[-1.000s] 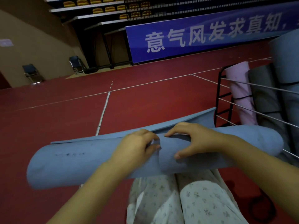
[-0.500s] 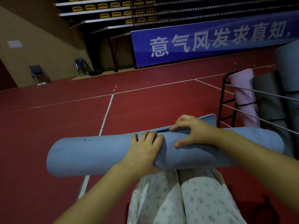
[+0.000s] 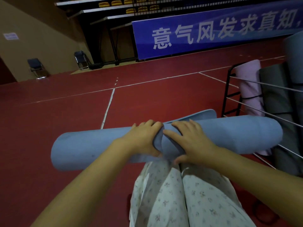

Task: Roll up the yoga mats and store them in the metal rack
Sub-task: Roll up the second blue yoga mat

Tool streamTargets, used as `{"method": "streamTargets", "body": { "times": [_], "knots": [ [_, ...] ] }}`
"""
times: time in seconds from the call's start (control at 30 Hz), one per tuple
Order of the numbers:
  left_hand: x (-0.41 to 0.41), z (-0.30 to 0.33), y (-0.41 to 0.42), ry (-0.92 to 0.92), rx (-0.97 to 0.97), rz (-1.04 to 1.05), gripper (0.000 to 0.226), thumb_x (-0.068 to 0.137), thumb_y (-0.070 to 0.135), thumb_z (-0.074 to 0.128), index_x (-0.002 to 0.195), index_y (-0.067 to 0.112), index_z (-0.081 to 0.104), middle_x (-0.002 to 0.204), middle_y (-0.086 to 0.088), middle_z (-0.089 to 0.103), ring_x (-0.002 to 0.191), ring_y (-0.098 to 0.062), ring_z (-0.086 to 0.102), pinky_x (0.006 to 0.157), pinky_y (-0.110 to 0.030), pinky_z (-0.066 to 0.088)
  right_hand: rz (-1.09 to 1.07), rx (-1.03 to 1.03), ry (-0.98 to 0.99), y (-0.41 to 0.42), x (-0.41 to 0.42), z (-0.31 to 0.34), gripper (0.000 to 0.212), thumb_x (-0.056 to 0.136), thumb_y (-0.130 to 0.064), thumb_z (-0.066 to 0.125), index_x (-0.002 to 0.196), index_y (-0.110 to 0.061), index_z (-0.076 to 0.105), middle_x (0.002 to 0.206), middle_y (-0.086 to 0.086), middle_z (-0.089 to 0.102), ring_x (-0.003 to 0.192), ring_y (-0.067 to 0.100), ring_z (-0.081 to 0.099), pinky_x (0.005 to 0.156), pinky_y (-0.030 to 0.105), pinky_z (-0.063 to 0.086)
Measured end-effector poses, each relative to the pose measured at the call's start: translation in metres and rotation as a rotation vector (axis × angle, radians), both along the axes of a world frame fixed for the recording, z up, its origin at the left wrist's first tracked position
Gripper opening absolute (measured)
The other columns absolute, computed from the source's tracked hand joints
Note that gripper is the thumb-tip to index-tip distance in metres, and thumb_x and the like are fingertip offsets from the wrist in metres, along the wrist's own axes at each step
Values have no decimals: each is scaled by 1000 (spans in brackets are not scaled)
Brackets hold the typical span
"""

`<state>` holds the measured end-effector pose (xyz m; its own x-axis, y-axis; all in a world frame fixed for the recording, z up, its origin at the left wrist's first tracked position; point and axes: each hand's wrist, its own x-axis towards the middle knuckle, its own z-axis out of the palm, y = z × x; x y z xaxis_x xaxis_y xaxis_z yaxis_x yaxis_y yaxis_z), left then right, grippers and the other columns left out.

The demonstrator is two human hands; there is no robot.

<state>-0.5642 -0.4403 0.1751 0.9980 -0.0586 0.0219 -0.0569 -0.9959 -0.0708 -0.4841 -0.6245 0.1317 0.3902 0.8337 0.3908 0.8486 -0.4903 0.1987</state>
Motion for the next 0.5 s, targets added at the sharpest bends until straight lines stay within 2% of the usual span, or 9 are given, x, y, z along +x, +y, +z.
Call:
{"method": "streamTargets", "body": {
  "times": [0.03,0.1,0.17,0.4,0.5],
  "knots": [
    [2,1,-1,25,11,12,97,62,57,77,140,25,28,133,0,38,122,-28,42,99,-56,35,-28,-43,37,3,1,4,113,39,-63,82,135,-27,35,128,16,53,111,36,55,92,57,42],
    [2,0,-3,44,79,30,111,62,58,77,148,23,16,144,-3,28,130,-29,33,103,-59,31,-72,-123,60,7,2,8,114,56,-60,78,147,-30,17,146,16,32,132,35,35,106,55,26],
    [1,-8,-3,16,133,33,120,61,61,76,151,20,8,149,-4,21,134,-29,27,106,-59,27,-92,-169,70,8,2,9,111,67,-59,73,150,-32,5,153,13,16,139,31,20,112,52,15],
    [-4,-19,2,-114,106,-10,113,63,63,72,149,16,16,147,-4,29,133,-26,31,105,-54,29,-153,-228,120,10,-3,12,115,72,-55,72,149,-35,-12,157,14,-1,145,31,2,114,53,8],
    [-4,-20,2,-135,108,-14,110,61,62,73,147,17,21,143,-3,32,128,-26,36,103,-51,32,-161,-241,119,11,-4,12,118,71,-56,72,148,-35,-14,156,15,3,144,33,6,114,54,12]
  ]
}}
